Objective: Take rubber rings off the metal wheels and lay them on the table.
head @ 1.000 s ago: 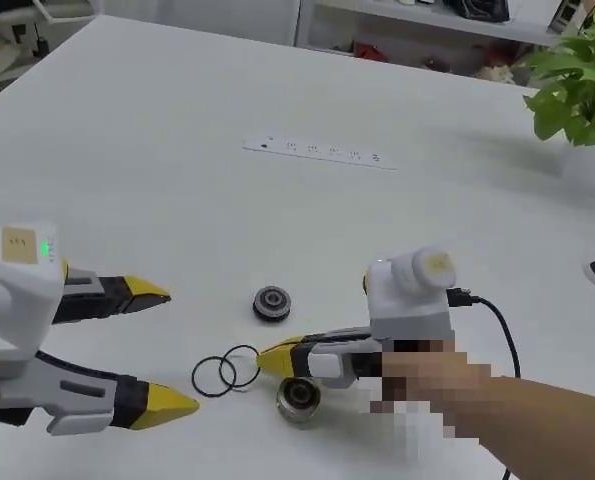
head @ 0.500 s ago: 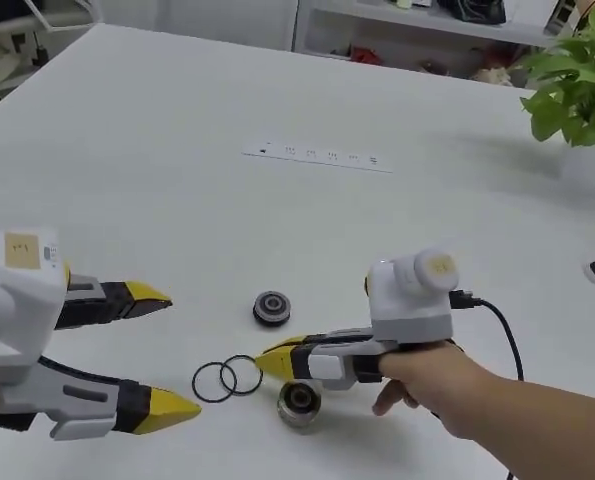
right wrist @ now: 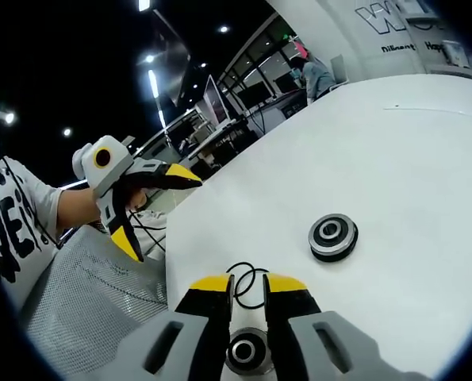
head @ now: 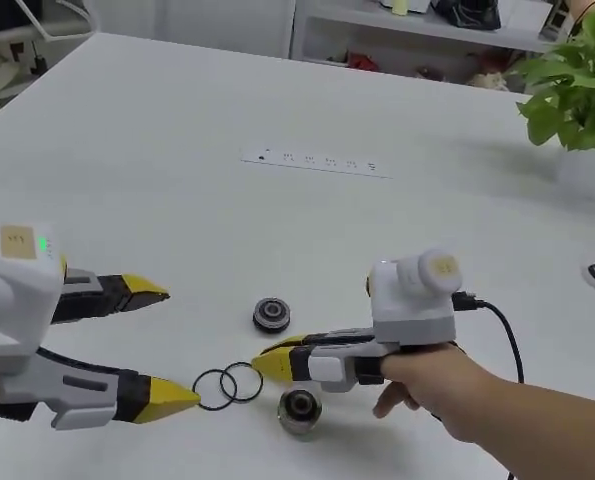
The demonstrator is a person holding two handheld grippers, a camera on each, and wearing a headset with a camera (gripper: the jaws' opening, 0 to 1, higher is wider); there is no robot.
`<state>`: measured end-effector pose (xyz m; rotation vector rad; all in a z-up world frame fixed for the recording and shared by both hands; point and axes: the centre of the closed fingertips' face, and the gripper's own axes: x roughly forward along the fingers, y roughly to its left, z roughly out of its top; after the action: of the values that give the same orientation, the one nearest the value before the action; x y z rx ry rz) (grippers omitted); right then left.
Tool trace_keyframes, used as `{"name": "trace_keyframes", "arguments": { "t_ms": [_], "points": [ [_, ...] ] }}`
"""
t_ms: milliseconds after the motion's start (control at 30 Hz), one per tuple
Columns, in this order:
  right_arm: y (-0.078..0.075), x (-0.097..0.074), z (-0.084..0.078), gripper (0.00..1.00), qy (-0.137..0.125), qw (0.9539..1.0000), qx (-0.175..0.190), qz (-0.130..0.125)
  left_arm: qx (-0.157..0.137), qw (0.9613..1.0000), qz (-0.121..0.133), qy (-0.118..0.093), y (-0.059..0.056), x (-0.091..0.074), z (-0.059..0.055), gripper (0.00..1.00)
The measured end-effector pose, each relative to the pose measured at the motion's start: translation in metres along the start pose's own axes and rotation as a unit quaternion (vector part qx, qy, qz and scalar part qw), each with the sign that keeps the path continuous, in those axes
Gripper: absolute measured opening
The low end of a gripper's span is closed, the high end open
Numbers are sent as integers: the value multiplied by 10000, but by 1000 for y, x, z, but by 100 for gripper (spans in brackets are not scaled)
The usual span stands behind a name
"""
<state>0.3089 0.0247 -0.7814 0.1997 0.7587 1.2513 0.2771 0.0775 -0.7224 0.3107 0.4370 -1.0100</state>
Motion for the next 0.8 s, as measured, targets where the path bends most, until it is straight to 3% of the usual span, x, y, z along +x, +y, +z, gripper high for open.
{"name": "trace_keyframes", "arguments": {
  "t_ms": [800],
  "points": [
    [-8, -20, 20, 18, -367, 9991, -113, -192, -12, 10000, 27, 1, 15, 8, 10, 65]
  ]
}}
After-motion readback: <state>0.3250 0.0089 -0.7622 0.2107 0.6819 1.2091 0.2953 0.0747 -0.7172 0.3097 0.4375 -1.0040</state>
